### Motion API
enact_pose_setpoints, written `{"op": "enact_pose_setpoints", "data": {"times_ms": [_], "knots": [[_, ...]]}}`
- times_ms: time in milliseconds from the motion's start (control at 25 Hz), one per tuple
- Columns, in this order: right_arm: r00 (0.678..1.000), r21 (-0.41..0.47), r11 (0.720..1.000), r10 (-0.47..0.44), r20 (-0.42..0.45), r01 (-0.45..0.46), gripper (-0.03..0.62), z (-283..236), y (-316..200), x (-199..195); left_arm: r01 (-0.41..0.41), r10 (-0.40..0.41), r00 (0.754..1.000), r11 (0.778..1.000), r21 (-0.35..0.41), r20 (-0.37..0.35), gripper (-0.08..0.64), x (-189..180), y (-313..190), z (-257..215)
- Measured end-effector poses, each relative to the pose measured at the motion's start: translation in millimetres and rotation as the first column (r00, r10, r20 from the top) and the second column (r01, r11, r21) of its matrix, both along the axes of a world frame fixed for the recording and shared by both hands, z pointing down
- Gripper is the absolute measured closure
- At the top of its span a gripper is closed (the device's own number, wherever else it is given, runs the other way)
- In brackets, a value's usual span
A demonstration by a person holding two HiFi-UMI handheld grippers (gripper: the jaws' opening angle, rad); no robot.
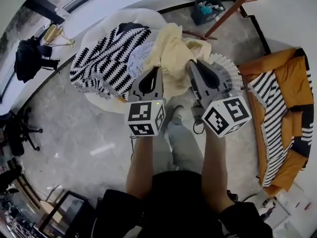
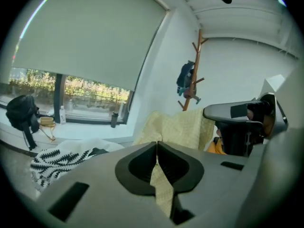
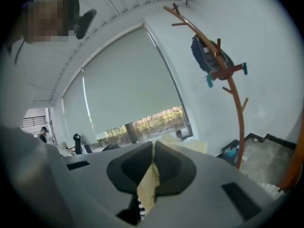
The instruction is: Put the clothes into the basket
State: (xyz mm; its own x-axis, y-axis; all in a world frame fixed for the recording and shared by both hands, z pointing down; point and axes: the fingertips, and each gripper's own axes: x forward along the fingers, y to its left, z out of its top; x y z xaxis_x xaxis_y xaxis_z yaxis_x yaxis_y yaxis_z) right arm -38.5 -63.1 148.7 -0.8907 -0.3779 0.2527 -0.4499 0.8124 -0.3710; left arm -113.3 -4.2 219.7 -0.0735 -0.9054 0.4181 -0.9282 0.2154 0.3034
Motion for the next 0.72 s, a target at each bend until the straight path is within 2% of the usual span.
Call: {"op": "enact_pose_setpoints", "data": {"times_ms": [160,320,480,720], "knots": [[0.989,0.040,0.989,0.137,0.063,-0.140,0.571,-39.2,-39.5,56.8,-0.121,0.120,0.992,0.991,0.047,0.025,0.543,49.3,-49.6,-35.7],[0.963,0.062,0.963,0.256,0.080,-0.262,0.571,-60.2,-61.1,121.5,-0.251,0.249,0.968,0.966,0.068,0.027,0.543,114.4,-81.9,-55.1],[0.917,0.083,0.915,0.387,0.099,-0.396,0.571,-80.0,-80.9,193.1,-0.385,0.386,0.923,0.917,0.100,0.014,0.543,180.0,-114.8,-75.1],[0.854,0.093,0.849,0.511,0.101,-0.519,0.571,-89.2,-101.3,277.7,-0.521,0.525,0.851,0.846,0.117,-0.012,0.543,262.0,-143.3,-83.7]]}}
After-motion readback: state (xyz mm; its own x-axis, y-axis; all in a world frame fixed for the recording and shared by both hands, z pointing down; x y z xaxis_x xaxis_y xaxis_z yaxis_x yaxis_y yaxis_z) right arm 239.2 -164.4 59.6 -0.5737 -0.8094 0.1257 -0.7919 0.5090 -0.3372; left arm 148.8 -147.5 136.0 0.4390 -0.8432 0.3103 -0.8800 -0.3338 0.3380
